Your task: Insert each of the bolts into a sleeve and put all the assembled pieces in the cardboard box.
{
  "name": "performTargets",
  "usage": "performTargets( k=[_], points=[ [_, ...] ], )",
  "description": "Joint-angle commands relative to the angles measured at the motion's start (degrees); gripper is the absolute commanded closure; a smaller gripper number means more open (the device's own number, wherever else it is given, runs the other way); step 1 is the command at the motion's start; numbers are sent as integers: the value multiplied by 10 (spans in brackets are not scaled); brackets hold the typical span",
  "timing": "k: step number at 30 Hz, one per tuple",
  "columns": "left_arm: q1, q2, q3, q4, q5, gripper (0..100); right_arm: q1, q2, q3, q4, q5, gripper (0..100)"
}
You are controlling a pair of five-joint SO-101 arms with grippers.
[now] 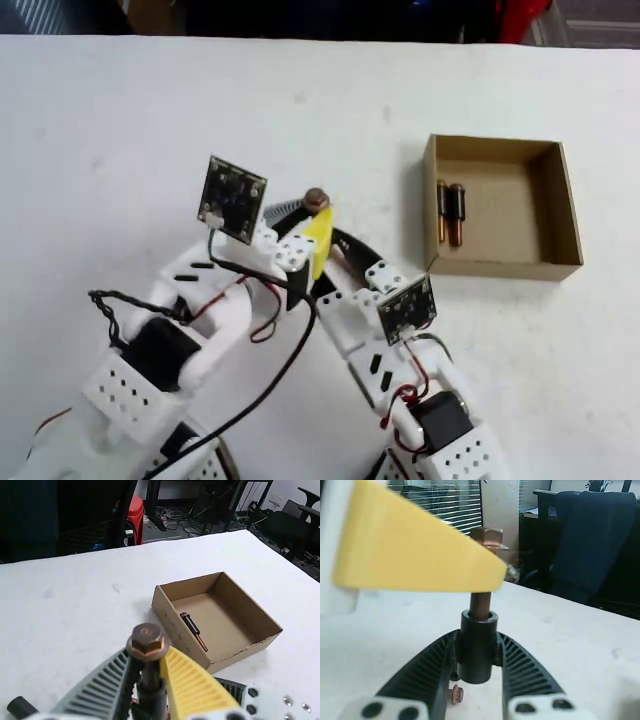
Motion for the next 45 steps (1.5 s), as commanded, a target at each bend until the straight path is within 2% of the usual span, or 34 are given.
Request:
performTargets(
  k=[1, 5, 7, 14, 19, 29, 45],
  points=[
    [-2, 1, -12, 1, 1, 912, 3, -8, -4, -5, 1, 981],
    [0, 1, -12, 2, 1, 803, 3, -8, -4, -5, 1, 981],
    [0, 1, -12, 2, 2, 784, 4, -8, -4, -5, 1, 981],
    [0, 4, -12, 2, 2, 788, 4, -8, -4, -5, 3, 981],
    [0, 5, -12, 2, 1, 787, 3, -8, -4, -5, 48, 981],
    [1, 1, 33, -2, 1, 789, 4, -8, -3, -5, 48, 981],
    [-2, 5, 35, -3, -2, 786, 4, -7, -3, -5, 48, 981]
  ],
)
